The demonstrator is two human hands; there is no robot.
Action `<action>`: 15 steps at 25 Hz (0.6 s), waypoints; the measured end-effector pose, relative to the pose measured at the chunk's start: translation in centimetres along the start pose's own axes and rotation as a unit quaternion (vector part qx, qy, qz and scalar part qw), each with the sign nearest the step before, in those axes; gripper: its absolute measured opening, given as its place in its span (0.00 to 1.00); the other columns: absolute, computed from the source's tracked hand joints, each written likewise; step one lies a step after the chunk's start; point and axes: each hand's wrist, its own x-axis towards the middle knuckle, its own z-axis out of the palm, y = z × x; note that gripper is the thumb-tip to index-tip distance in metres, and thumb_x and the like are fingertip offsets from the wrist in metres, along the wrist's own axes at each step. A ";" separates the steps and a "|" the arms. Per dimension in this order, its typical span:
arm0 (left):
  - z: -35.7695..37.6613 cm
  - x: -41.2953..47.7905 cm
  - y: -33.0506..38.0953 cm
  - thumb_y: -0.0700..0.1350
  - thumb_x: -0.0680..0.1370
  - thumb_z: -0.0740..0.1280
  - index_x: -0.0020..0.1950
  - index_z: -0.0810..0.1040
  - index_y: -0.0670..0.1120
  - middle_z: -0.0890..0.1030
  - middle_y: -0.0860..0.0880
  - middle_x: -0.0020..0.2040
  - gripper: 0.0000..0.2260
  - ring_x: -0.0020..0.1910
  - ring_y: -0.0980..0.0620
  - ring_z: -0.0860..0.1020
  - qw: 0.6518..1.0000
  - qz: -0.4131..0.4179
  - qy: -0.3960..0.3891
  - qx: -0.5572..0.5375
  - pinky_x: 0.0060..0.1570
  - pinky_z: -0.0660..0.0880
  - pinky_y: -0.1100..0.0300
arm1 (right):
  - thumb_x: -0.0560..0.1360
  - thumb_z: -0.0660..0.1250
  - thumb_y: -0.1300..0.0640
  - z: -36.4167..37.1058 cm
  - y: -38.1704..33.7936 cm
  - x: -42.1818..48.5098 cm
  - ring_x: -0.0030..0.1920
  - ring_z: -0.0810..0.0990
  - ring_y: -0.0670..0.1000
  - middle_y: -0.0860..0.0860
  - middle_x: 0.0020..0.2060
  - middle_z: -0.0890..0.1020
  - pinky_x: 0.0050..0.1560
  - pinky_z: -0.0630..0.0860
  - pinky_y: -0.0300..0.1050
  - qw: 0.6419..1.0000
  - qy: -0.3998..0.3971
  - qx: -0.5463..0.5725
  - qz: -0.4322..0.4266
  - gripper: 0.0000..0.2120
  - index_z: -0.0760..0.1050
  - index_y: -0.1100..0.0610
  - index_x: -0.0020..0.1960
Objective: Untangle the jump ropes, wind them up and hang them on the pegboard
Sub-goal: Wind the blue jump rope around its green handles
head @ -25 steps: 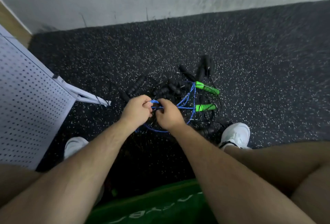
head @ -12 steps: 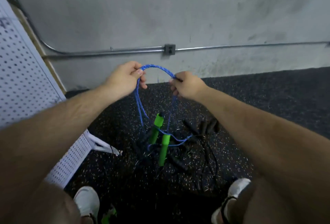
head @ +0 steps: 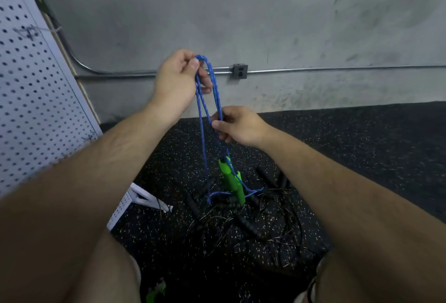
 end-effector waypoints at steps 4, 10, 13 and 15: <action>-0.5 0.3 0.8 0.37 0.87 0.52 0.48 0.71 0.45 0.75 0.49 0.37 0.12 0.31 0.54 0.80 0.997 0.015 0.032 -0.062 0.42 0.84 0.50 | 0.78 0.72 0.59 1.3 1.1 -0.4 0.34 0.79 0.48 0.51 0.37 0.79 0.41 0.82 0.47 0.994 -0.086 0.000 0.063 0.07 0.78 0.57 0.55; -1.2 0.3 0.0 0.38 0.87 0.53 0.51 0.73 0.41 0.77 0.47 0.41 0.10 0.45 0.44 0.86 0.990 -0.035 0.010 -0.139 0.49 0.82 0.51 | 0.74 0.76 0.52 2.4 0.0 -0.2 0.25 0.74 0.44 0.51 0.34 0.78 0.31 0.76 0.38 0.994 -0.087 0.024 0.067 0.13 0.81 0.54 0.55; -1.1 0.2 0.3 0.38 0.87 0.55 0.51 0.73 0.41 0.77 0.46 0.41 0.09 0.47 0.42 0.86 0.984 -0.036 -0.011 -0.177 0.54 0.82 0.48 | 0.76 0.74 0.49 3.4 0.0 -0.1 0.24 0.71 0.45 0.48 0.28 0.76 0.29 0.72 0.37 0.996 -0.063 0.007 0.071 0.09 0.82 0.55 0.49; -1.3 0.4 0.1 0.39 0.86 0.56 0.52 0.74 0.42 0.79 0.47 0.42 0.09 0.50 0.43 0.86 0.985 -0.036 -0.018 -0.167 0.56 0.81 0.48 | 0.78 0.71 0.48 3.4 -0.2 0.2 0.26 0.72 0.45 0.48 0.27 0.75 0.30 0.72 0.36 0.997 -0.021 -0.021 0.069 0.12 0.83 0.57 0.49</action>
